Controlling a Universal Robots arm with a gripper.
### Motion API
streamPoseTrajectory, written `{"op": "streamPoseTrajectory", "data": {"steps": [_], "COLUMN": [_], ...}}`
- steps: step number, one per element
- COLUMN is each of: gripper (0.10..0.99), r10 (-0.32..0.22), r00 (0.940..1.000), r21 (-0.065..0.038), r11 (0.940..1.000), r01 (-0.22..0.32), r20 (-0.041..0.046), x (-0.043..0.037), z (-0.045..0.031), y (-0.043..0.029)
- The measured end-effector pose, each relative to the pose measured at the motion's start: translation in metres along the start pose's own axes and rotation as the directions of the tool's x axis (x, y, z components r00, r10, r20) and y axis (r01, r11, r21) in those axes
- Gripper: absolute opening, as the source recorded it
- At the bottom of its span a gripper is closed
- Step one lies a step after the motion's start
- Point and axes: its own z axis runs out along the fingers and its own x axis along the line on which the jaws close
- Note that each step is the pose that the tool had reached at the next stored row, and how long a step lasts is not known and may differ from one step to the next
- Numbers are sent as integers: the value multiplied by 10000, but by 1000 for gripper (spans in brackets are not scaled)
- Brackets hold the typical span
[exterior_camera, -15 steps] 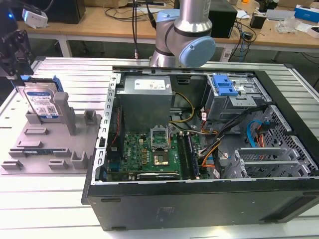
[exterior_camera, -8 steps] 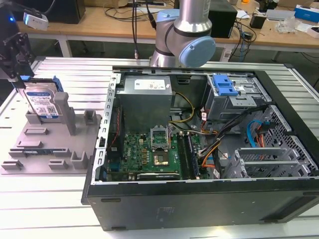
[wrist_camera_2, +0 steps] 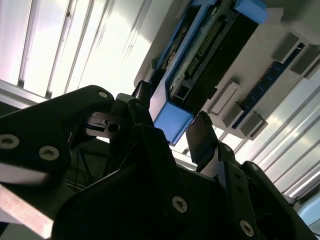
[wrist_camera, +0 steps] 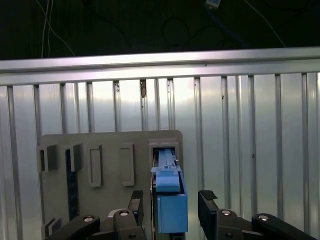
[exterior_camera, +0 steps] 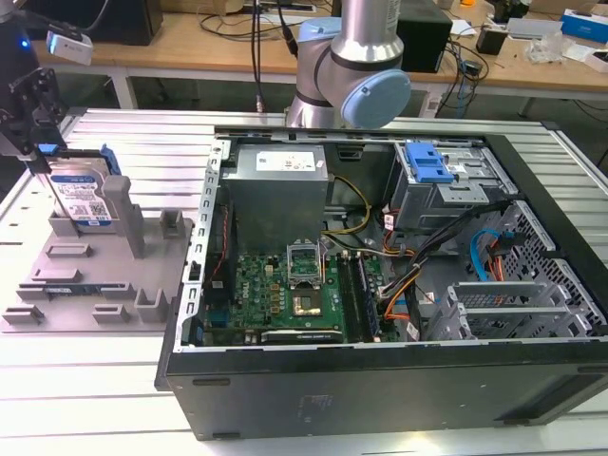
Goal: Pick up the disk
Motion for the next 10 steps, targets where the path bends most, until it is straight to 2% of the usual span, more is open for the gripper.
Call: {"op": "streamPoseTrajectory", "data": {"steps": [3,4,5,6,10], "gripper": [541,478,478,408,408], "r10": [0,0,0,0,0], "r00": [10000,10000,10000,10000,10000], "r21": [-1,-1,0,-1,0], "r11": [10000,10000,10000,10000,10000], "r01": [0,0,0,0,0], "r20": [0,0,-1,-1,0], "x": [0,0,-1,-1,-1], "z": [17,24,29,31,39], "y": [2,2,3,3,3]}}
